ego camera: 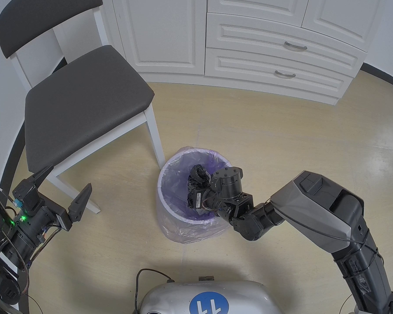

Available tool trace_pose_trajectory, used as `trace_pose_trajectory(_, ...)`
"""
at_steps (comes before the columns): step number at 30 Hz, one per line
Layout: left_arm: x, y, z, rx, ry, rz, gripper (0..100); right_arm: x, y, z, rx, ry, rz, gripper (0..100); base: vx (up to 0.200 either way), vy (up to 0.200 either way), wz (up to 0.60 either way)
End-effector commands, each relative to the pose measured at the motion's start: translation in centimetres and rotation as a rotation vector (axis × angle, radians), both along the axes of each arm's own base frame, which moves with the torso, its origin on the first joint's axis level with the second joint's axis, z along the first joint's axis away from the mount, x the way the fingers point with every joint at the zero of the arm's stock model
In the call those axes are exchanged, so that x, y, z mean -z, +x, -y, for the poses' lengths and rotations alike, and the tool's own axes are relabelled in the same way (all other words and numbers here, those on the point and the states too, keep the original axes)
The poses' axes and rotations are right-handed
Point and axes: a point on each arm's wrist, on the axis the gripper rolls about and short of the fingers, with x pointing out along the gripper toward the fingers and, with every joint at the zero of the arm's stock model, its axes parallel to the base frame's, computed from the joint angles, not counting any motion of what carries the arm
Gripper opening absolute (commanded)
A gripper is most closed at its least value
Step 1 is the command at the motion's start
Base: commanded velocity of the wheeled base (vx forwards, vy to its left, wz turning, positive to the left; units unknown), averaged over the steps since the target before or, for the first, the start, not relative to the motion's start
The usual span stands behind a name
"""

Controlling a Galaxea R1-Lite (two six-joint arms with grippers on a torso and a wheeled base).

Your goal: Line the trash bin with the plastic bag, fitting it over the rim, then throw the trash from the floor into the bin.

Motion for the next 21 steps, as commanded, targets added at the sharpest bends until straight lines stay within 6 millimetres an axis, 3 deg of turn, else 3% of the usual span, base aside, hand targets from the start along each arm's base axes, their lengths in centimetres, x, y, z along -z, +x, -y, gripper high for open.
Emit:
trace_pose_trajectory(1, 0.03, 0.03, 0.01, 0.0, 0.001, -0.001, 100, -1.25, -0.25, -0.04, -0.003, 0.011, 0.015, 0, 0.0, 0.0, 0.0)
trace_pose_trajectory(14, 0.05, 0.04, 0.01, 0.0, 0.001, -0.003, 100, -0.69, -0.87, -0.06, -0.01, -0.014, -0.011, 0, 0.0, 0.0, 0.0)
trace_pose_trajectory(15, 0.03, 0.03, 0.01, 0.0, 0.001, -0.001, 100, -0.65, -0.89, -0.04, -0.01, -0.015, -0.012, 100, 0.0, 0.0, 0.0)
trace_pose_trajectory(21, 0.01, 0.04, -0.1, -0.006, 0.001, 0.0, 100, -0.73, -0.89, -0.04, -0.01, -0.014, -0.011, 100, 0.0, 0.0, 0.0)
